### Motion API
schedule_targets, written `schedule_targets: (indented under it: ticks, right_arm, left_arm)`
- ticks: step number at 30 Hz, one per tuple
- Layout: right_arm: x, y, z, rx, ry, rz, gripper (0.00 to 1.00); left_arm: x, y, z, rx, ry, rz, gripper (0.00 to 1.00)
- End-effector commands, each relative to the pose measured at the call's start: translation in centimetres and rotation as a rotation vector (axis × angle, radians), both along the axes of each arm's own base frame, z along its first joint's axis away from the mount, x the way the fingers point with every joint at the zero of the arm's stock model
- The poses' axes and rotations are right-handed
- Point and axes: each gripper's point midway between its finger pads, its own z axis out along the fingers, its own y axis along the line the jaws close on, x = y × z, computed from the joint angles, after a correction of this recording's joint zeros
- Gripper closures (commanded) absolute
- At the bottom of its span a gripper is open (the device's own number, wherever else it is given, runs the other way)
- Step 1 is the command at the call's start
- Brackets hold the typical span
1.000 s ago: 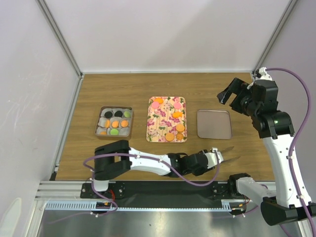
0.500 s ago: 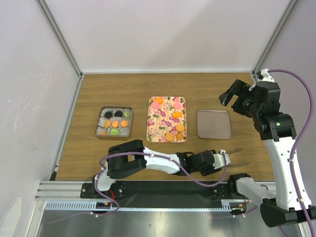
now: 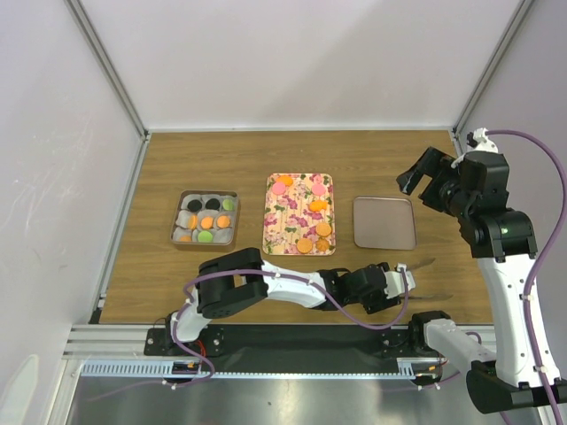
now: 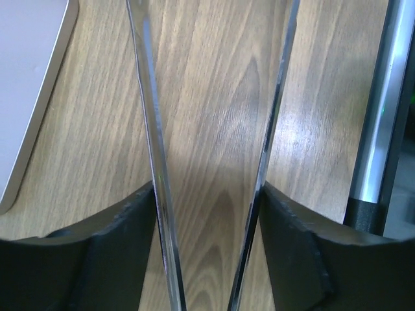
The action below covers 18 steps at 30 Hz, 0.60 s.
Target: Pack the cookies
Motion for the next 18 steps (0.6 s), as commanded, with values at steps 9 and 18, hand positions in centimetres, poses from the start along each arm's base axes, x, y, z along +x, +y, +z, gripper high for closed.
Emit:
schedule_targets:
  ticks: [9,18]
  right_arm:
    - [-0.6,-0.5,1.7,-0.012,-0.052,-0.013,0.03]
    - [-0.2,-1.0,1.2,-0.025,-0.045,-0.041,0.04]
  left_arm:
    - [0.4,-1.1,1.2,-0.074,-0.003,-0.008,0.3]
    - [1.7,-0.1,6.0,-0.184,-0.007,0.034,0.25]
